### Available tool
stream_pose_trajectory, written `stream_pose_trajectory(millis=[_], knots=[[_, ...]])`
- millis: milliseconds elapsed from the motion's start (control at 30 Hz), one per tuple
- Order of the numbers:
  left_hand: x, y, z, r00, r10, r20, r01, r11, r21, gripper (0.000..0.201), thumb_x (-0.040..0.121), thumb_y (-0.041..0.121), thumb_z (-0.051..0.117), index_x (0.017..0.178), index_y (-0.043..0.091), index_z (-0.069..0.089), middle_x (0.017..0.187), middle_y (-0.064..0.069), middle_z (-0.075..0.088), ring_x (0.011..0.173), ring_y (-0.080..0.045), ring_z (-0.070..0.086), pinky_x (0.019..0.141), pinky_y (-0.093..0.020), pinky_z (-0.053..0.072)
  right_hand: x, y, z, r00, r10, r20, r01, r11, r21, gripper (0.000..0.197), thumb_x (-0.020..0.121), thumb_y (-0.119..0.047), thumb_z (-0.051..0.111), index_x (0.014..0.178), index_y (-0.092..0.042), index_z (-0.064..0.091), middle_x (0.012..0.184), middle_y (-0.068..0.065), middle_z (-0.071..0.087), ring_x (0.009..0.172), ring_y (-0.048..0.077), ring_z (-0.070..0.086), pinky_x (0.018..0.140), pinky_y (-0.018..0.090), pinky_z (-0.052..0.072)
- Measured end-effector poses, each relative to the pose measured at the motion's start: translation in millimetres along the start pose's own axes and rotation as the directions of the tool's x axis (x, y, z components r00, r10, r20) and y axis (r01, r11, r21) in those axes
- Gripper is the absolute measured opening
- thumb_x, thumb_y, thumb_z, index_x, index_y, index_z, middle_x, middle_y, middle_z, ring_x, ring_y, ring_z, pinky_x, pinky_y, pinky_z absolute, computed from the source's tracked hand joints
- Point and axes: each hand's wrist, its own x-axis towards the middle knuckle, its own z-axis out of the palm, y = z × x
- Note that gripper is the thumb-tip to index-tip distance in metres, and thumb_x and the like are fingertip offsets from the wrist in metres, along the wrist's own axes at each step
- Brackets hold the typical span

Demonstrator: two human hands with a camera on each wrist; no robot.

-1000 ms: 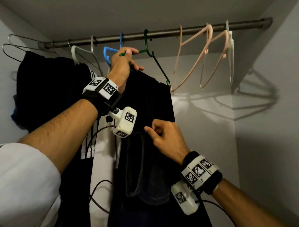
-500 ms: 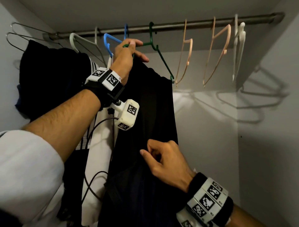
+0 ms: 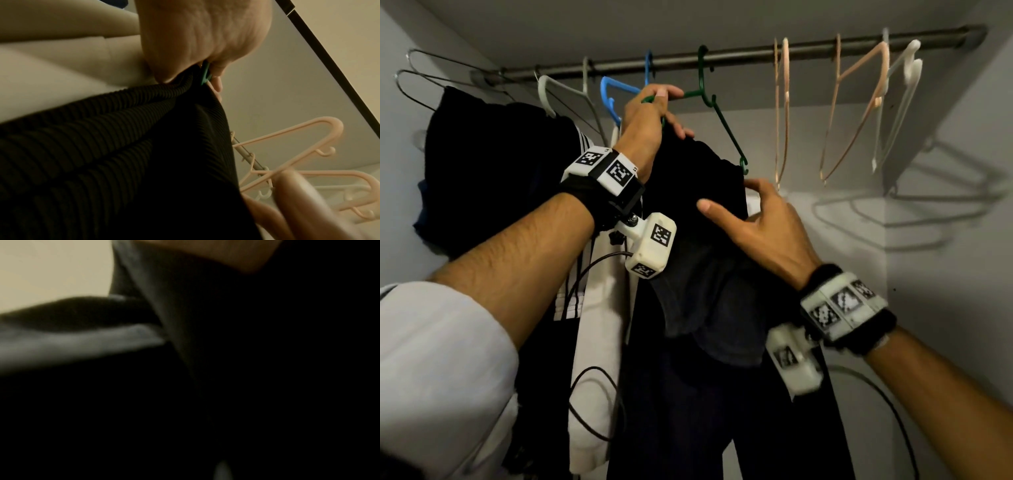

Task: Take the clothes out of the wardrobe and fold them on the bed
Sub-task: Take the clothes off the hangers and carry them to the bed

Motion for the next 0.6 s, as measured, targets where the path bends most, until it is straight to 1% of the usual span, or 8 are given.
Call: stream_pose_trajectory(millis=[33,67,100,167,233,267,433,600], knots=[[-0.9,0.1,1.4,1.000,-0.001,0.001,0.001,1.000,0.003,0.035,0.111,0.019,0.030,0.107,0.011,0.064,0.057,-0.010,0.053,0.078,-0.038,0.066,0.075,-0.039,0.060,14.1,-3.7,-0.5,1.000,0.010,0.016,-0.010,1.000,-0.001,0.102,0.070,-0.086,0.067,0.147,-0.022,0.048,0.124,-0.005,0.071,0.108,0.011,0.069,0.095,0.035,0.057],[-2.0,1.1,2.7,1.000,0.001,-0.001,-0.001,1.000,0.006,0.035,0.111,0.019,0.030,0.107,0.011,0.064,0.056,-0.010,0.054,0.079,-0.038,0.067,0.075,-0.039,0.061,26.1,-8.5,-0.7,0.999,0.013,0.048,-0.012,1.000,-0.022,0.097,0.074,-0.082,0.068,0.145,-0.019,0.051,0.130,-0.007,0.067,0.114,0.010,0.066,0.099,0.032,0.054],[-2.7,1.3,3.7,1.000,0.002,-0.004,-0.002,1.000,0.004,0.035,0.111,0.019,0.030,0.107,0.011,0.064,0.056,-0.009,0.054,0.078,-0.038,0.068,0.075,-0.039,0.061,36.9,-12.3,1.5,0.996,0.010,0.087,-0.005,0.998,-0.063,0.086,0.079,-0.078,0.068,0.139,-0.017,0.058,0.126,-0.008,0.067,0.112,0.010,0.064,0.097,0.029,0.052],[-3.9,1.6,4.7,1.000,0.002,-0.011,-0.002,1.000,-0.007,0.035,0.111,0.019,0.030,0.107,0.011,0.063,0.057,-0.011,0.054,0.079,-0.039,0.067,0.070,-0.036,0.060,53.1,-13.1,11.6,0.990,-0.028,0.136,0.047,0.989,-0.141,0.055,0.086,-0.066,0.068,0.107,-0.015,0.073,0.098,-0.005,0.073,0.091,0.013,0.068,0.079,0.031,0.052],[-4.0,1.0,2.4,1.000,0.000,-0.014,0.000,1.000,-0.004,0.035,0.111,0.020,0.030,0.109,0.010,0.064,0.060,-0.013,0.057,0.082,-0.041,0.067,0.070,-0.036,0.060,53.5,-9.6,25.2,0.990,-0.055,0.129,0.077,0.982,-0.172,0.043,0.091,-0.048,0.067,0.075,-0.008,0.064,0.062,-0.004,0.060,0.060,0.013,0.057,0.060,0.031,0.041],[-4.0,0.5,0.7,1.000,0.000,-0.012,0.000,1.000,0.013,0.035,0.111,0.021,0.031,0.110,0.012,0.065,0.064,-0.013,0.061,0.082,-0.040,0.068,0.073,-0.038,0.061,48.8,-5.6,31.9,0.991,-0.071,0.115,0.091,0.981,-0.174,0.043,0.093,-0.042,0.066,0.067,-0.008,0.057,0.054,-0.005,0.053,0.054,0.012,0.051,0.057,0.030,0.035],[-7.6,-0.9,-5.7,1.000,-0.009,0.008,0.009,1.000,0.029,0.035,0.111,0.024,0.030,0.114,0.015,0.064,0.082,-0.013,0.071,0.068,-0.018,0.068,0.065,-0.028,0.055,1.6,3.9,46.1,0.979,-0.188,0.077,0.198,0.969,-0.150,0.044,0.095,-0.037,0.061,0.061,-0.017,0.041,0.048,-0.004,0.045,0.048,0.011,0.044,0.052,0.030,0.029],[-6.9,-2.3,-2.5,1.000,-0.006,-0.012,0.006,1.000,-0.018,0.036,0.111,0.022,0.029,0.110,0.016,0.064,0.085,-0.013,0.071,0.081,-0.021,0.069,0.074,-0.030,0.055,-45.8,8.5,44.9,0.953,-0.261,0.156,0.282,0.951,-0.128,0.041,0.096,-0.037,0.060,0.064,-0.019,0.042,0.048,-0.005,0.045,0.046,0.012,0.045,0.051,0.029,0.031]])
